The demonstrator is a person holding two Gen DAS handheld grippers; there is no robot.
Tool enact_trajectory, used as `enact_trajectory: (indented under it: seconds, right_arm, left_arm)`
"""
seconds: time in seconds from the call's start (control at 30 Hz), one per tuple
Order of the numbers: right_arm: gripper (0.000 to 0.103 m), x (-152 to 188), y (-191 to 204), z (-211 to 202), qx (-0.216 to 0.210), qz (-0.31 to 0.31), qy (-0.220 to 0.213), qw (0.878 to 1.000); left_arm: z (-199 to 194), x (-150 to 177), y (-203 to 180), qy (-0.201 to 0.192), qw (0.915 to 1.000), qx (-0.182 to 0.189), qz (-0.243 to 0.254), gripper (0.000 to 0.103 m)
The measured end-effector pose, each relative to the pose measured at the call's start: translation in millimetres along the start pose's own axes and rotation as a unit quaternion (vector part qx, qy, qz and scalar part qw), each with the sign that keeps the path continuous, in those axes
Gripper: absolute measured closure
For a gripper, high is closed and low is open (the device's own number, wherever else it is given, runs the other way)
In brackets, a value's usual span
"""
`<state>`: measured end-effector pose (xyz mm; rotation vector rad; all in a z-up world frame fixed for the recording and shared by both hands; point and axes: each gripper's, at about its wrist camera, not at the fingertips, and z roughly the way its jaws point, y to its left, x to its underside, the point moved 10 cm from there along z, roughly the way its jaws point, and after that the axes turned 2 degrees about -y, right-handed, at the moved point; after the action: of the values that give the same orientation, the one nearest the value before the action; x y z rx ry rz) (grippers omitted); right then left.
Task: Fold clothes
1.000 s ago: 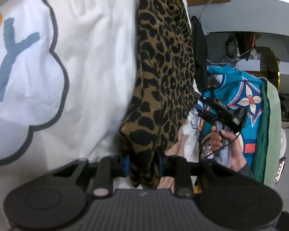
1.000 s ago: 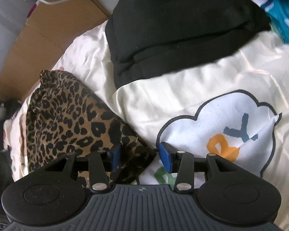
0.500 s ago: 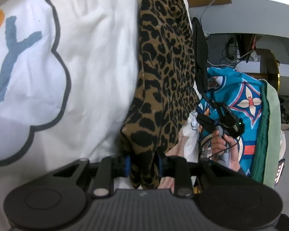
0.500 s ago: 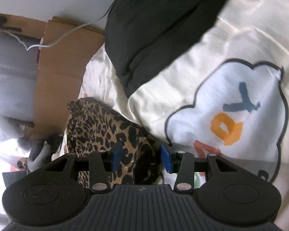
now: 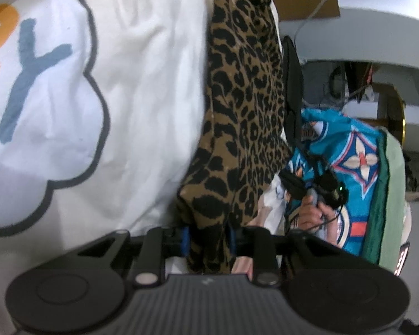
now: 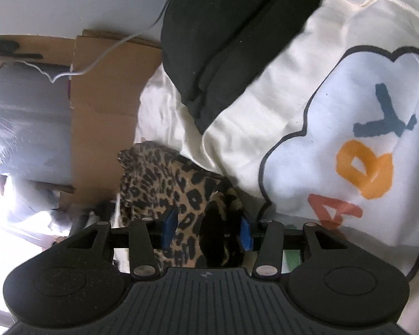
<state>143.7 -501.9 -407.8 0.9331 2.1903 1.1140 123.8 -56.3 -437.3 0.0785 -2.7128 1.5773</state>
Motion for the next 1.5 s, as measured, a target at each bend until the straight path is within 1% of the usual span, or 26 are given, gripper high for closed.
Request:
enact_trajectory:
  seconds: [0.07, 0.1, 0.13, 0.17, 0.2, 0.23, 0.37, 0.47, 0.63, 0.7, 0.73, 0.77, 0.8, 0.83, 0.9, 1.1, 1.2, 1.33, 1.5]
  right_arm:
    - [0.055, 2, -3, 4, 0.021, -0.012, 0.007, 1.0]
    - [0.055, 3, -4, 6, 0.026, -0.016, 0.008, 1.0]
    - [0.057, 3, -4, 8, 0.031, -0.02, 0.009, 0.999]
    - [0.077, 3, -3, 10, 0.04, -0.027, 0.008, 0.999]
    - [0.088, 3, -3, 11, 0.05, -0.034, 0.007, 0.998]
    - [0.095, 3, -4, 11, 0.058, -0.036, 0.004, 0.998]
    - [0.096, -6, 5, 3, 0.053, -0.04, -0.028, 0.997]
    - [0.097, -14, 9, -3, 0.057, -0.041, -0.048, 0.996]
    - [0.097, -14, 5, -1, 0.062, -0.036, -0.046, 0.996]
    - [0.097, -14, 4, 0, 0.064, -0.034, -0.045, 0.996]
    - [0.097, -15, 3, 1, 0.065, -0.033, -0.045, 0.996]
    - [0.097, -15, 2, 1, 0.066, -0.032, -0.045, 0.996]
    - [0.097, -15, 2, 2, 0.067, -0.032, -0.044, 0.996]
    - [0.097, -15, 1, 2, 0.068, -0.031, -0.044, 0.996]
    - [0.097, -15, 0, 3, 0.07, -0.029, -0.043, 0.996]
    - [0.097, -8, 5, -1, 0.069, -0.033, -0.035, 0.996]
    - [0.097, 1, 12, -5, 0.064, -0.034, -0.031, 0.997]
    - [0.097, 17, 23, -14, 0.059, -0.033, -0.027, 0.997]
    - [0.097, 43, 34, -22, 0.057, -0.026, -0.014, 0.998]
  left_arm:
    - [-1, -2, 3, -0.011, 0.9999, 0.004, -0.009, 0.076]
    - [0, -2, 2, -0.014, 0.9999, 0.005, -0.008, 0.075]
    - [0, -3, 1, -0.016, 0.9998, 0.006, -0.007, 0.074]
    - [1, -4, 0, -0.019, 0.9998, 0.007, -0.006, 0.073]
    - [1, -4, -1, -0.02, 0.9998, 0.007, -0.005, 0.073]
    - [2, -3, -2, -0.02, 0.9998, 0.008, -0.005, 0.072]
    - [3, -3, -5, -0.022, 0.9997, 0.011, -0.002, 0.067]
    - [5, -2, -7, -0.023, 0.9996, 0.014, 0.0, 0.064]
    - [10, -1, -13, -0.021, 0.9996, 0.017, 0.002, 0.064]
    - [15, 2, -16, -0.015, 0.9996, 0.017, 0.016, 0.064]
    - [18, 3, -18, -0.013, 0.9995, 0.017, 0.023, 0.066]
    - [20, 5, -19, -0.009, 0.9994, 0.017, 0.03, 0.073]
    - [23, 7, -19, -0.004, 0.9993, 0.016, 0.035, 0.082]
    - [26, 9, -18, 0.002, 0.9993, 0.013, 0.035, 0.097]
    - [23, 10, -17, 0.003, 0.9994, 0.017, 0.031, 0.098]
    - [0, 0, -34, 0.006, 0.9986, 0.032, 0.042, 0.099]
    - [-15, -6, -42, 0.018, 0.9979, 0.029, 0.055, 0.099]
    - [-37, -14, -48, 0.029, 0.9968, 0.014, 0.074, 0.1]
    - [-64, -25, -53, 0.031, 0.9959, 0.001, 0.085, 0.1]
